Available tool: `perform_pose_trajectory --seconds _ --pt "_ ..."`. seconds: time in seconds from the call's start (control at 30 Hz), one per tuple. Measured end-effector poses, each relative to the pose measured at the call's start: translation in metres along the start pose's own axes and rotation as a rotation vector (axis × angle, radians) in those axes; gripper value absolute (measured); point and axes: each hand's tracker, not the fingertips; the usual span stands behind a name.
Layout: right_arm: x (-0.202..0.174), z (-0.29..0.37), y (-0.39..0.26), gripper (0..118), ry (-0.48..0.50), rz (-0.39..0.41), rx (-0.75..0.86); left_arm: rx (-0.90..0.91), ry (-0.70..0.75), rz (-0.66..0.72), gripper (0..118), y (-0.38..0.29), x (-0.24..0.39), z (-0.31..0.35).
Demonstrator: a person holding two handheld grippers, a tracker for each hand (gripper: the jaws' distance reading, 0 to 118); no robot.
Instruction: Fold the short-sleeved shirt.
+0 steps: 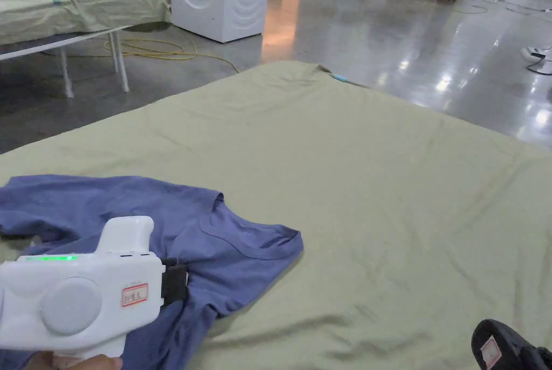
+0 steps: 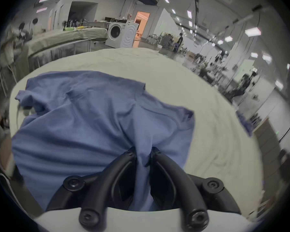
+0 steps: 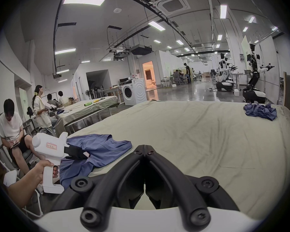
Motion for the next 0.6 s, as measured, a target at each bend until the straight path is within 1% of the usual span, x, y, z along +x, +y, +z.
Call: perform_pose_trajectory --seconds 0.1,0.17,0.23,0.27,0.3,0.4,0.43,0.5,0.6 --pt "0.013 0.016 0.002 2 -0.019 -0.046 0.018 0.037 -0.109 0.150 14 0.016 -0.001 0.010" --pt "0.024 0.034 0.002 2 -0.054 -0.071 0.027 0.107 -0.131 0.155 14 0.024 0.010 0.015" --pt "0.037 0.055 0.001 2 -0.115 -0.078 0.045 0.133 -0.149 0.073 14 0.029 0.034 0.019" --pt "0.044 0.066 0.000 2 -0.148 -0.076 0.047 0.140 -0.154 0.043 14 0.031 0.049 0.020" --pt "0.050 0.077 0.000 2 -0.180 -0.076 0.049 0.147 -0.188 0.031 14 0.028 0.069 0.019" --pt "0.071 0.119 -0.002 2 -0.299 -0.081 0.073 0.129 -0.364 0.008 14 0.027 0.122 0.015" --pt "0.079 0.134 -0.002 2 -0.347 -0.089 0.081 0.116 -0.413 -0.005 14 0.023 0.148 0.014" --pt "0.092 0.164 -0.003 2 -0.430 -0.100 0.103 0.105 -0.496 -0.056 14 0.016 0.195 0.010" --pt "0.108 0.210 -0.004 2 -0.553 -0.117 0.135 0.055 -0.666 -0.130 14 -0.003 0.272 0.010"
